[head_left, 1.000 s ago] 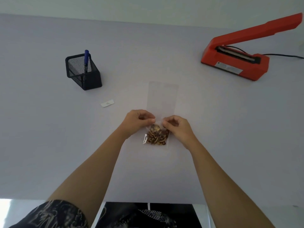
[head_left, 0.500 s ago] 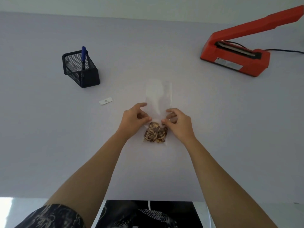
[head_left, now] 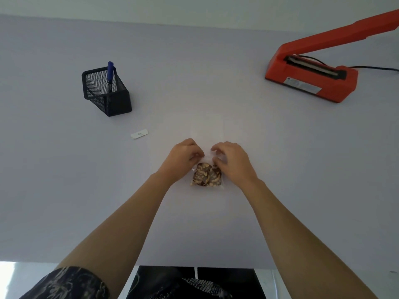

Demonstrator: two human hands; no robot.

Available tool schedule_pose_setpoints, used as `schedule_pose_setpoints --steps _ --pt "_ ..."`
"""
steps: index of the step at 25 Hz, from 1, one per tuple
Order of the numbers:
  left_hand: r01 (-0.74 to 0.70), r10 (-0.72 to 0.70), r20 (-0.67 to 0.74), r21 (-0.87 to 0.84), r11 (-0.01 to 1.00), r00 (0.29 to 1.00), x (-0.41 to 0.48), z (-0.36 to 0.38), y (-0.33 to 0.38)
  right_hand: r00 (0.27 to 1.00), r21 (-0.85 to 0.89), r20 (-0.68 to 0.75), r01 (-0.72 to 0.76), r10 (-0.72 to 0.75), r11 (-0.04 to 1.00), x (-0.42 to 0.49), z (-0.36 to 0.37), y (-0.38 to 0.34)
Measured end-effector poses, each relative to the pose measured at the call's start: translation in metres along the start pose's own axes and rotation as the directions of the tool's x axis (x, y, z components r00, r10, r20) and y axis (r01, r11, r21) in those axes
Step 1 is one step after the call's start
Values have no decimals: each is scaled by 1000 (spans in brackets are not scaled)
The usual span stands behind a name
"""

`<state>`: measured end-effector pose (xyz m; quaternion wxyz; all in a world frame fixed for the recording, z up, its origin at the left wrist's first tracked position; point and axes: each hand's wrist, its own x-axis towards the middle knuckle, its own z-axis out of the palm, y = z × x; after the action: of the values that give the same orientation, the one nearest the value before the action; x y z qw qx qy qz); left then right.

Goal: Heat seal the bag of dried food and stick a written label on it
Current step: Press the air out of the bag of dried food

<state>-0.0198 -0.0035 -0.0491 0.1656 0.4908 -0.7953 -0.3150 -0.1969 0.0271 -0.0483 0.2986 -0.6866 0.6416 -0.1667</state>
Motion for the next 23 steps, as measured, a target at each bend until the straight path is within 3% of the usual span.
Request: schedule_pose_setpoints --steps 3,10,15,23 --pt "-85 80 81 52 995 993 5 -3 -3 996 -63 57 78 -75 995 4 -3 -1" --pt "-136 107 197 137 981 975 12 -12 -3 995 -88 96 -11 20 996 14 -17 -7" --pt "-34 8 210 118 992 978 17 -5 1 993 -102 110 -41 52 994 25 -15 -12" --pt "-90 58 170 186 978 984 11 -10 -14 981 -100 192 39 -19 994 27 -18 -1"
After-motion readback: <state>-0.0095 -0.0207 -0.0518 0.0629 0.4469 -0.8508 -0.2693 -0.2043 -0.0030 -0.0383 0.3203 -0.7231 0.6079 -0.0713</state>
